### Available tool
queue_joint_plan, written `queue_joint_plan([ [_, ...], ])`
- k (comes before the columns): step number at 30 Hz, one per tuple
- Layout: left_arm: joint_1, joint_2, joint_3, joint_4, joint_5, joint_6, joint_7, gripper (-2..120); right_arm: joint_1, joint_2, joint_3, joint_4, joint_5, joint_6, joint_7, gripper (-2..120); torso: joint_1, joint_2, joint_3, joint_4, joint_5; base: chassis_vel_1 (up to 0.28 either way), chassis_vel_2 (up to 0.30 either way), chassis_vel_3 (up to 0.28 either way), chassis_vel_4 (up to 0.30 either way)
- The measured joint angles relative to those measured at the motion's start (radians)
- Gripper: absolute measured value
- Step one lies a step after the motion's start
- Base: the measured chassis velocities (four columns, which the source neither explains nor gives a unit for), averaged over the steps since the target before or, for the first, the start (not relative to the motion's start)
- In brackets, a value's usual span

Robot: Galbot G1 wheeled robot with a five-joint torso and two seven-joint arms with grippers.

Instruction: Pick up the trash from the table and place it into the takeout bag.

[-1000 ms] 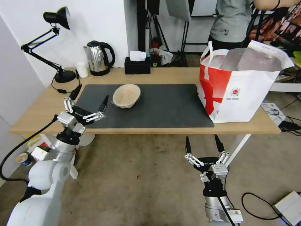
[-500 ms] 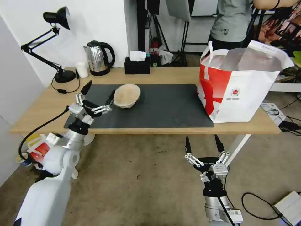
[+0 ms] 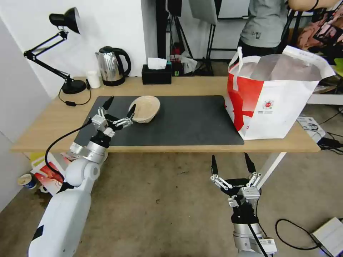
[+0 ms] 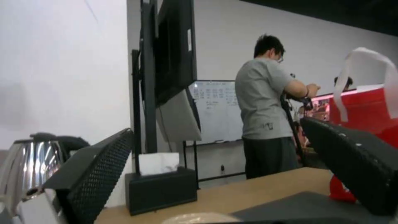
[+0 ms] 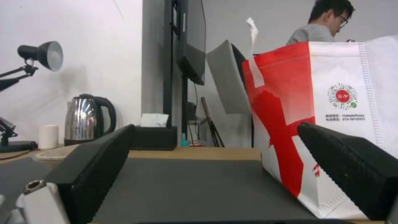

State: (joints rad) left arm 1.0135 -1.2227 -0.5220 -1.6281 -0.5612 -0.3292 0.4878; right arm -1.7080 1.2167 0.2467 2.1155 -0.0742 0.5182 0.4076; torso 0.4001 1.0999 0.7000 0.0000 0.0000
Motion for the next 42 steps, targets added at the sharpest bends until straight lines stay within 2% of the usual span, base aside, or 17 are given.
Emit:
queue_joint_plan([
  [19,-0.071,-0.019,0.045,0.087,-0.044,0.056,-0.012,100,0.0,0.0,0.0,0.0,0.0,0.0,0.0,100,0.0,0.0,0.0,0.0001,0.0,0.0,0.0,0.0,0.0],
  [42,-0.239,-0.024,0.122,0.263,-0.069,0.087,-0.02,100,0.0,0.0,0.0,0.0,0.0,0.0,0.0,100,0.0,0.0,0.0,-0.0001,0.0,0.0,0.0,0.0,0.0],
])
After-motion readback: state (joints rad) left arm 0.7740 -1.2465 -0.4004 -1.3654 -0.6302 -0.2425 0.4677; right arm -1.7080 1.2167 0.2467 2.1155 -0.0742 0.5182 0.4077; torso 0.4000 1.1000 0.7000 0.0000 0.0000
